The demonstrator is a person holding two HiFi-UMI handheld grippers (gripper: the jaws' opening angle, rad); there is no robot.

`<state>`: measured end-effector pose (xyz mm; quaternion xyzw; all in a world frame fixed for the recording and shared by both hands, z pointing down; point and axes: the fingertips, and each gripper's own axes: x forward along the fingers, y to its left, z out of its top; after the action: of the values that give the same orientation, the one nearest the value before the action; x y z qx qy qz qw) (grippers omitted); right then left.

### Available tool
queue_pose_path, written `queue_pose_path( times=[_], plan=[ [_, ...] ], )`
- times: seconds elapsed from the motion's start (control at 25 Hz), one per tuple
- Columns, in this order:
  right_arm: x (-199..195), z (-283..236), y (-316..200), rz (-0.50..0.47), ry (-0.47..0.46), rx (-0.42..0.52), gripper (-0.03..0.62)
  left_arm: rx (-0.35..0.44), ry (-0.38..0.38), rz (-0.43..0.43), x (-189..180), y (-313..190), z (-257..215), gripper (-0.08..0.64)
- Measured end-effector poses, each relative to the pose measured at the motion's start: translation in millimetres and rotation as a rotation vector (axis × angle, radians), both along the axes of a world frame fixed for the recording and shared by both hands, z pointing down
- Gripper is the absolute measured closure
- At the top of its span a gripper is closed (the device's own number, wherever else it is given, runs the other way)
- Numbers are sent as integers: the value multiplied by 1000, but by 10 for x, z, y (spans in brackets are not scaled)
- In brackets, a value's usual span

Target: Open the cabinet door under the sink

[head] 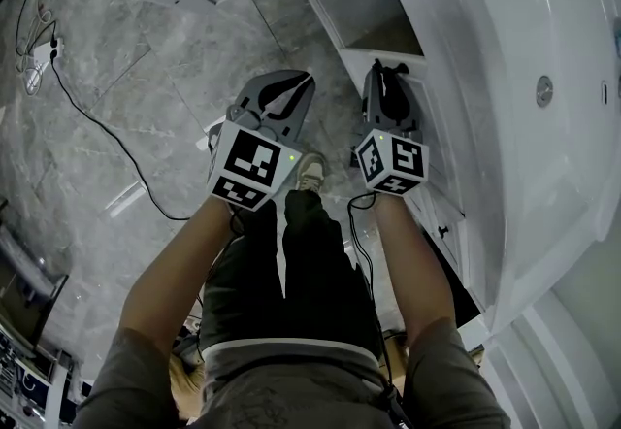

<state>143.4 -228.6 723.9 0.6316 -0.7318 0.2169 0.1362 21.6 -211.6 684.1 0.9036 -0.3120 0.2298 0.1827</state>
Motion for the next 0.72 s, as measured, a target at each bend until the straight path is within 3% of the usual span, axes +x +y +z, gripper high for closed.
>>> queue_pose_path(
  times=[0.12, 0.72],
  plan=[
    [47, -8, -8, -3, 48, 12, 543, 1, 5, -2, 2, 25, 1, 532],
    [-395, -13, 347, -151, 134, -17, 549, -27, -40, -17, -293, 493, 110, 532]
  ],
)
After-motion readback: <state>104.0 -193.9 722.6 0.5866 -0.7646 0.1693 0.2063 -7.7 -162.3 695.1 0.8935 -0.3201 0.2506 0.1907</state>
